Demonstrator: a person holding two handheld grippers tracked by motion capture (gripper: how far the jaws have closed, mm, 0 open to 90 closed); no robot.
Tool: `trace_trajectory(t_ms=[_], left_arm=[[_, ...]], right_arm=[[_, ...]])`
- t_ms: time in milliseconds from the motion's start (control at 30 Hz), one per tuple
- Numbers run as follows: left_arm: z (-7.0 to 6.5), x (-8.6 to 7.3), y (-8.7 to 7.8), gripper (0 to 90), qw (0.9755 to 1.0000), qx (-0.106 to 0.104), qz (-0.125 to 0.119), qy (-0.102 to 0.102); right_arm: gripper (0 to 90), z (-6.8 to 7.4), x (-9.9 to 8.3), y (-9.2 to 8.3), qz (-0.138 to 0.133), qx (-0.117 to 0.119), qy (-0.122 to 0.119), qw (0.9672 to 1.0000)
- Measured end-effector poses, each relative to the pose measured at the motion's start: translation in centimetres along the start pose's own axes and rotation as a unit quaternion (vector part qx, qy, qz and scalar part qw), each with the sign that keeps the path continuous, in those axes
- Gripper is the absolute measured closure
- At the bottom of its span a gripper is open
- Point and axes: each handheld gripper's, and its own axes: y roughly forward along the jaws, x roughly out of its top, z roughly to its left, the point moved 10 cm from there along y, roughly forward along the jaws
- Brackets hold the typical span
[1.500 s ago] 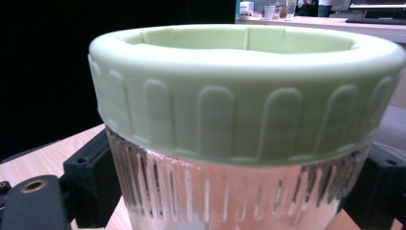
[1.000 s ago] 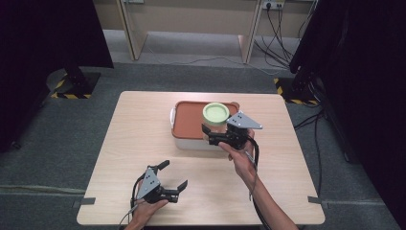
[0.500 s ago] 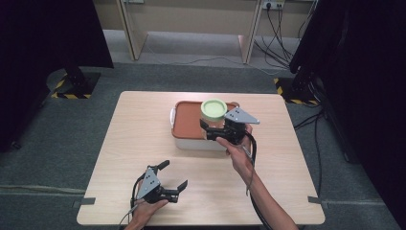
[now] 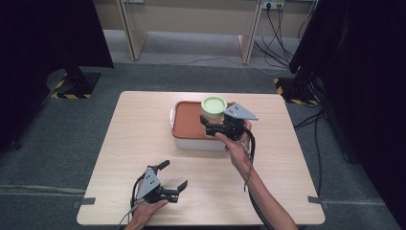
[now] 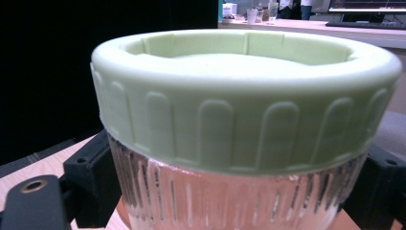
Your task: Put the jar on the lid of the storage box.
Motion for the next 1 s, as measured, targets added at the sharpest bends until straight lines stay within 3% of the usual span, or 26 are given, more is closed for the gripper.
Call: trace_trajectory(t_ms=[1000], left_arm=[[0.0,0.0,0.0,1.0,1.0000,-0.001,-0.001,-0.001]], right_arm=[[11.7,-1.1,0.4,2.7,-0.001,-0.022,0.000,0.9998]])
